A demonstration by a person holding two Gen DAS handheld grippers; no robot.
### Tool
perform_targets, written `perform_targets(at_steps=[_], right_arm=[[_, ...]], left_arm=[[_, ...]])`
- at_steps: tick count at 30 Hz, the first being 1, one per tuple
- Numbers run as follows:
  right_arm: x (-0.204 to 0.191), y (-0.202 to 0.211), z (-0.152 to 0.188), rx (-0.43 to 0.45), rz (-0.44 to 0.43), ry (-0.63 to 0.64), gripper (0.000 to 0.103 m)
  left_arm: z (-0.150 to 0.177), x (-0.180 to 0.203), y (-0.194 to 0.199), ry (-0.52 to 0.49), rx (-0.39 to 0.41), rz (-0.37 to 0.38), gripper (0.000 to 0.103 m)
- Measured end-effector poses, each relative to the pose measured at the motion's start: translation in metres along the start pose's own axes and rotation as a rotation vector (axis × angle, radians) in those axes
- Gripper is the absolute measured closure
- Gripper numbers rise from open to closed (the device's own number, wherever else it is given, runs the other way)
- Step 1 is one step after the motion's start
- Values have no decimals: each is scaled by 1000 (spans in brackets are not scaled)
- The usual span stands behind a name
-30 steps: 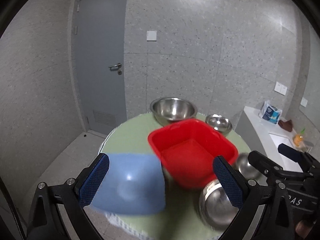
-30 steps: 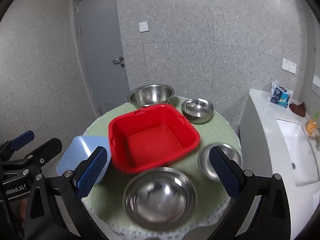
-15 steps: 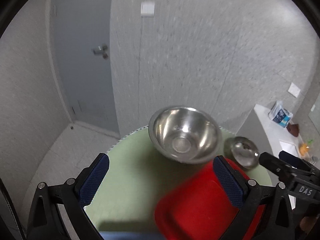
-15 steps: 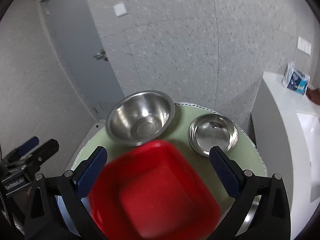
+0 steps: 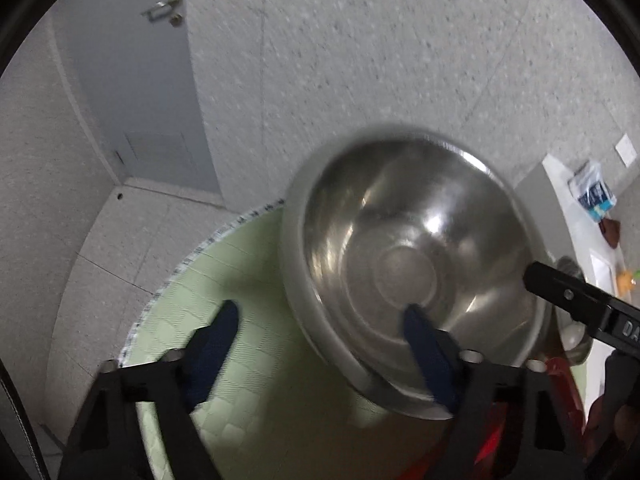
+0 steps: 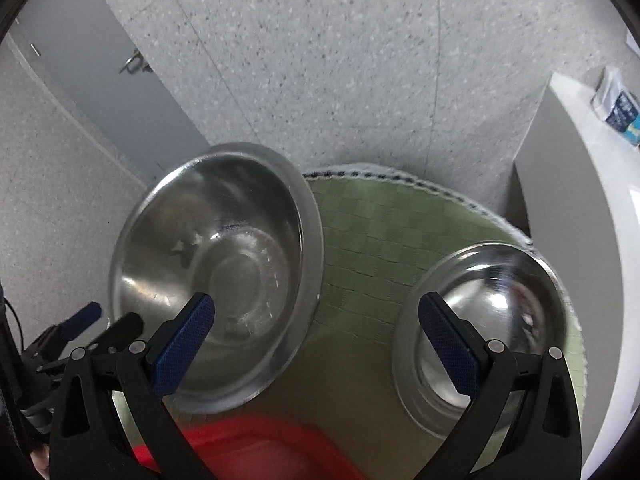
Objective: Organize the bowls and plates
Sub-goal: 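Grasp the large steel bowl rim with both tools and lift it over the red basin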
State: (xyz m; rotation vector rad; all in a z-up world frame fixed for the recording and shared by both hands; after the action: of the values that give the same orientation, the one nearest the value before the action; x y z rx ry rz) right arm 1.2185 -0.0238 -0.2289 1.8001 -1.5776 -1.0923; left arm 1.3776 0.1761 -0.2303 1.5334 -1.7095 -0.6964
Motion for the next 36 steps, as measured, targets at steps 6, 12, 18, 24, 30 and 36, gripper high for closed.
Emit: perform_targets(at_steps=[6,12,18,24,30,36], right_arm=[[-7,-11,7,-40,-14,46,61],[-22,-11,9,-33,-48,78,70],[-26,-7,9,2,-76,92,71],[-40,34,-7,101,-115,121,70],[-39,99,1,168,-144,144,71],[-15,135,47,153,-155,148,71]], left_arm=[[-5,7,-29,-24,-11,33,72],[4,16,-27,-21,9,42,72],[14,20,14,-15,100,61,71],[16,28,74,-42,222,42,71],[52,54,137,-66,284,57,70],[130,76,191,-58,245,85,68]])
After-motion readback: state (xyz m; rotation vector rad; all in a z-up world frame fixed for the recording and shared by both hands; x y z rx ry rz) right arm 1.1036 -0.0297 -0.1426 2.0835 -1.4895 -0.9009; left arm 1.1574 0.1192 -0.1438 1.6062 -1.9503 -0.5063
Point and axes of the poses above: each gripper's, at about its wrist camera, not at the fingertips, and y roughly against the way its jaws point, x to its right, z to its underside, the point moved 10 cm from there along -y, roughly the way its jaws point, and after that the axes turned 10 degrees about x, right-handed, at the moved point
